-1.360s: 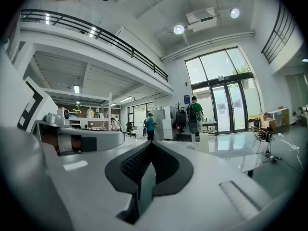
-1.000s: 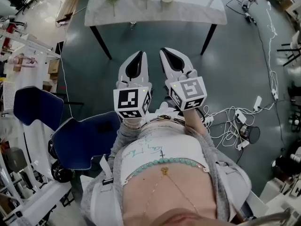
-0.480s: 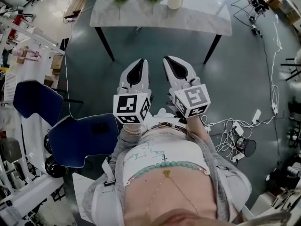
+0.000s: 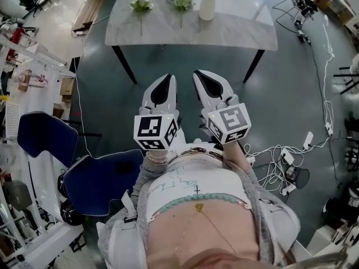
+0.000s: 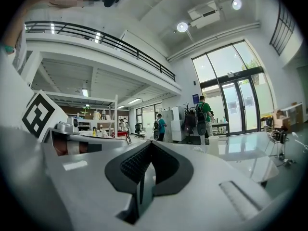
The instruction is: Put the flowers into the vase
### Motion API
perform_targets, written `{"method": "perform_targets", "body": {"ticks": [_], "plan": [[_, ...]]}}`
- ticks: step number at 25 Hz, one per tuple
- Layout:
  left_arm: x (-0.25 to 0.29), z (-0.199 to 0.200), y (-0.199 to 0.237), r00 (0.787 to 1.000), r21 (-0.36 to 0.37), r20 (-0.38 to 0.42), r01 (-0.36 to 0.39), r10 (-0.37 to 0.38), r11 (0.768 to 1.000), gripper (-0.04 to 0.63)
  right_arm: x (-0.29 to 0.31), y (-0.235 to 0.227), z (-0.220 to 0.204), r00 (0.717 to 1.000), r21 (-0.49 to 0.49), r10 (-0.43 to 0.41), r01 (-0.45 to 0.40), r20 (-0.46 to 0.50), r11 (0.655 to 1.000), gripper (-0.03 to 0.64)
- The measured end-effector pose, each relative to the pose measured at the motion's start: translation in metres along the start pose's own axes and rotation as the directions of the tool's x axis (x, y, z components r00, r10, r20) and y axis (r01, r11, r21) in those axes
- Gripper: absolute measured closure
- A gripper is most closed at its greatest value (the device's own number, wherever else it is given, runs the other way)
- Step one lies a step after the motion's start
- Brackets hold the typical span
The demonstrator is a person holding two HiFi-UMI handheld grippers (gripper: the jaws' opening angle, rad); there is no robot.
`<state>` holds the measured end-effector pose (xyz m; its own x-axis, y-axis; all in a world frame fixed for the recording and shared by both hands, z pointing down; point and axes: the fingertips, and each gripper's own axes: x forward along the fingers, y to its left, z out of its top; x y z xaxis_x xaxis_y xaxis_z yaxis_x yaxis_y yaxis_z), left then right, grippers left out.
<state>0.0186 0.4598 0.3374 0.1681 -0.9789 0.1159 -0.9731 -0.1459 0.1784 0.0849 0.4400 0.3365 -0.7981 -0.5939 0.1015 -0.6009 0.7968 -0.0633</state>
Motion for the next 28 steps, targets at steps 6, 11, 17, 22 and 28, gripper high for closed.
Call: {"method": "perform_targets", "body": {"ticks": [6, 11, 17, 22, 28], "plan": [[0.047, 0.015, 0.041, 0.998, 0.001, -0.006, 0.063, -0.063, 0.998, 0.594, 0.053, -0.021, 0.006, 0.998, -0.005, -0.069, 0.069, -0.002, 0.998, 0.594], [0.075, 0.020, 0.070, 0.995, 0.009, -0.025, 0.100, -0.100, 0.995, 0.594, 0.093, -0.029, 0.004, 0.995, 0.008, -0.098, 0.098, -0.014, 0.995, 0.593], [0.095, 0.023, 0.103, 0.989, 0.005, -0.049, 0.138, -0.137, 0.990, 0.594, 0.133, -0.034, 0.004, 0.991, 0.021, -0.132, 0.132, -0.019, 0.991, 0.594], [0.105, 0.018, 0.126, 0.983, -0.001, -0.076, 0.165, -0.165, 0.986, 0.594, 0.156, -0.032, 0.000, 0.987, 0.032, -0.155, 0.156, -0.031, 0.987, 0.594], [0.122, 0.019, 0.137, 0.978, -0.028, -0.096, 0.184, -0.186, 0.983, 0.594, 0.173, -0.041, 0.000, 0.983, 0.023, -0.169, 0.171, -0.070, 0.985, 0.594]]}}
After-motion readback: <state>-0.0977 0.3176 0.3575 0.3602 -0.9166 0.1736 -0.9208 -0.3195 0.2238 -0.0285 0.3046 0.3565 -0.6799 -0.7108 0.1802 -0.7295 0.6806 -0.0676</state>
